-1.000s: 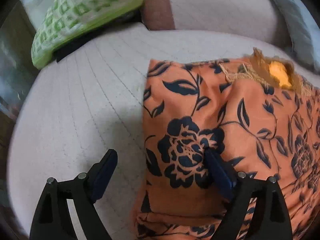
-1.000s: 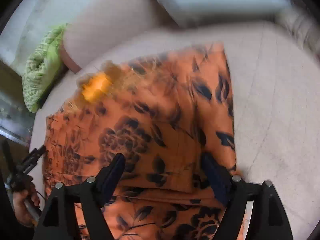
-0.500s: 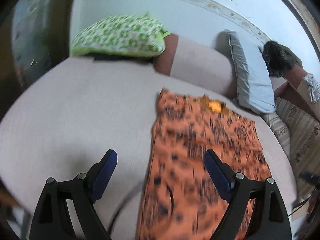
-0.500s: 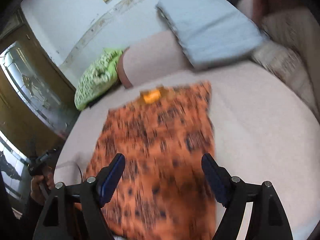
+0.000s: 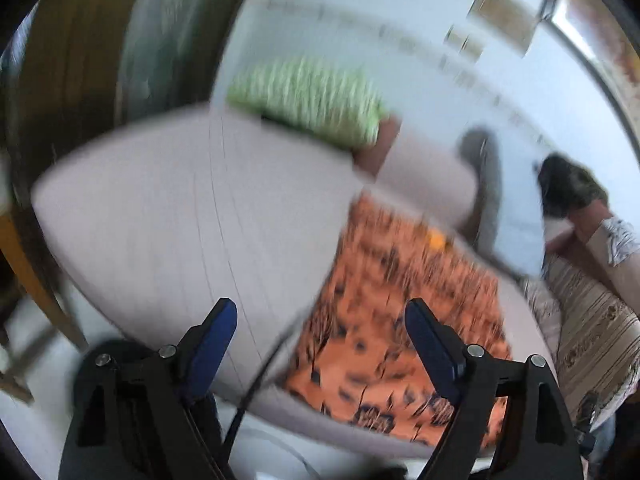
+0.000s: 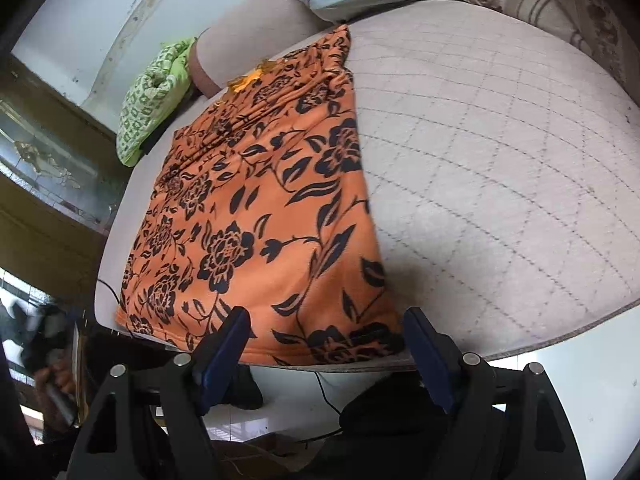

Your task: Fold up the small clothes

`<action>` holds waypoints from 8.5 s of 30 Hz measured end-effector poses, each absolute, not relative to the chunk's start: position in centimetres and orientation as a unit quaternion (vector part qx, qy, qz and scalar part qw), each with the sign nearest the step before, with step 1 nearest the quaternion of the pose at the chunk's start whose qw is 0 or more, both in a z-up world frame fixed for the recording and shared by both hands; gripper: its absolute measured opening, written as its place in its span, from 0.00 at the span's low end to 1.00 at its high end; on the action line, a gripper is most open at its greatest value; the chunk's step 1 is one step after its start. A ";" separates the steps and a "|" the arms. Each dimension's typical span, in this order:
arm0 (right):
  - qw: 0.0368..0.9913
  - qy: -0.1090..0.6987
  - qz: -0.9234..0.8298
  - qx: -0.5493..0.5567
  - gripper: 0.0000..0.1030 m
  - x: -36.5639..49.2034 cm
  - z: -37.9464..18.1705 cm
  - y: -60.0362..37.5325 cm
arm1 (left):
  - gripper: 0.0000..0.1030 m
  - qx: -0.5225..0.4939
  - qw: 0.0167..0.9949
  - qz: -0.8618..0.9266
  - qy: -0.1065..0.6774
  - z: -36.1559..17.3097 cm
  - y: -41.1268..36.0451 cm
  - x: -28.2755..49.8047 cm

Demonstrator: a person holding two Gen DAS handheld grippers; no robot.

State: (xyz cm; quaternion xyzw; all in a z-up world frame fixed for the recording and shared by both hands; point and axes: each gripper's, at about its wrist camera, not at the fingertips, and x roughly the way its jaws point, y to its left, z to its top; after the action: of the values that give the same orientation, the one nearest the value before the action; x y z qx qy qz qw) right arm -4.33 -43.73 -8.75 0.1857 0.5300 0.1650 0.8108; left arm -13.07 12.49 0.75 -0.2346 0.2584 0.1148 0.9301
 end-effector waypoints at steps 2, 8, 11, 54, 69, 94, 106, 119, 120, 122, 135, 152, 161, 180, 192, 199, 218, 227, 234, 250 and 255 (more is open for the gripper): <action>0.816 0.524 0.159 0.184 0.79 -4.5 -8.4 -43.8 | 0.87 -0.236 0.942 0.116 0.210 3.9 12.1 -15.4; 0.838 0.484 0.151 0.201 0.79 -5.0 -6.6 -44.2 | 0.99 -0.225 0.957 0.091 0.161 5.6 10.1 -16.1; 0.831 0.496 0.155 0.197 0.79 -4.8 -6.9 -44.0 | 0.99 -0.213 0.934 0.100 0.268 0.9 10.1 -11.2; 0.725 0.504 0.256 0.393 0.06 -1.5 -8.9 -45.8 | 0.08 -0.274 0.842 -0.039 0.462 -9.1 13.5 -1.3; 0.744 0.357 0.325 0.462 0.06 16.1 -0.2 -46.4 | 0.08 -0.290 0.872 -0.098 0.382 1.8 16.6 22.1; 0.788 0.543 0.197 0.214 0.62 31.8 -11.4 -36.6 | 0.25 -0.183 0.828 -0.069 0.525 -13.7 13.3 30.1; 0.804 0.519 0.227 0.181 0.21 27.6 -0.9 -34.1 | 0.11 -0.176 0.874 -0.059 0.449 -1.8 11.8 20.7; 0.788 0.550 0.137 0.238 0.61 11.8 -10.5 -40.5 | 0.56 -0.217 0.859 0.064 0.460 -10.0 14.1 7.3; 0.810 0.529 0.110 0.227 0.61 11.6 -8.7 -41.0 | 0.58 -0.221 0.868 0.060 0.440 -8.8 14.2 7.1; 0.841 0.496 0.099 0.190 0.62 11.5 -5.8 -40.6 | 0.68 -0.205 0.890 0.035 0.405 -6.2 13.4 7.2; 0.849 0.516 0.112 0.028 0.61 20.2 -5.8 -34.2 | 0.68 -0.080 0.868 -0.034 0.488 -9.3 11.8 18.3; 0.848 0.507 0.149 0.043 0.61 20.7 -6.9 -35.7 | 0.34 -0.059 0.862 -0.057 0.500 -10.8 11.4 19.9; 0.827 0.548 0.122 0.008 0.07 22.7 -8.6 -33.5 | 0.04 -0.048 0.866 -0.028 0.498 -10.2 10.9 19.5; 0.853 0.502 0.098 0.106 0.45 21.6 -6.3 -38.0 | 0.48 -0.104 0.888 0.016 0.447 -7.7 13.5 17.6; 0.847 0.513 0.058 0.128 0.27 20.1 -6.7 -39.0 | 0.43 -0.025 0.885 0.047 0.462 -7.8 11.0 16.4; 0.825 0.514 0.111 0.208 0.71 12.0 -5.7 -41.6 | 0.65 -0.055 0.904 -0.054 0.420 -5.1 5.1 10.9; 0.774 0.468 0.066 0.421 0.13 3.4 -11.1 -43.3 | 0.66 0.037 0.872 -0.099 0.479 -12.6 -9.5 12.6; 0.773 0.480 0.052 0.412 0.59 3.4 -12.1 -44.2 | 0.66 0.016 0.869 -0.102 0.485 -12.0 -8.9 12.3; 0.809 0.449 0.083 0.369 0.62 7.9 -7.7 -46.8 | 0.66 0.001 0.882 -0.089 0.464 -10.5 -8.8 13.0; 0.818 0.505 0.173 0.213 0.13 19.9 -8.8 -39.8 | 0.70 0.035 0.874 -0.081 0.477 -13.2 -9.3 13.6; 0.798 0.533 0.137 0.246 0.31 20.4 -11.7 -40.9 | 0.70 0.009 0.870 -0.094 0.483 -11.9 -8.4 13.4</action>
State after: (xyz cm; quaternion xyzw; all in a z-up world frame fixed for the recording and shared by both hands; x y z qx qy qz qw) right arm 20.40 -40.88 -11.74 0.2462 0.5330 0.1371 0.7978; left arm 13.41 -8.40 -11.86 0.0090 0.4834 -0.0944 0.8703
